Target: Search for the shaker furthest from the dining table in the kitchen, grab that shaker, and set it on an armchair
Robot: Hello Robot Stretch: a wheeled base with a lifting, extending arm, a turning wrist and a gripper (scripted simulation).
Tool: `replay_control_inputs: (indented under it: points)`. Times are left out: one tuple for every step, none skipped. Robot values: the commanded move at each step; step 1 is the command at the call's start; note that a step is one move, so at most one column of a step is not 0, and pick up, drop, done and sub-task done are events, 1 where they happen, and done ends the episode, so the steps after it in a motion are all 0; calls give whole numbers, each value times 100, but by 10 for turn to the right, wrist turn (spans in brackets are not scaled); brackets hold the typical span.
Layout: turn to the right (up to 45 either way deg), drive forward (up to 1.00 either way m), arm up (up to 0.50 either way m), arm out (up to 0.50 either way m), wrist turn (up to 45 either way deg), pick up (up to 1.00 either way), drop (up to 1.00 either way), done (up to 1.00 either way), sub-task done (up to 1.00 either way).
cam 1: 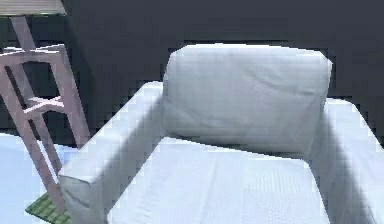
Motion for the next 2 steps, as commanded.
replay_control_inputs:
  points:
    - [-450,0,0,0,0,0,0,0,0]
    - [-450,0,0,0,0,0,0,0,0]
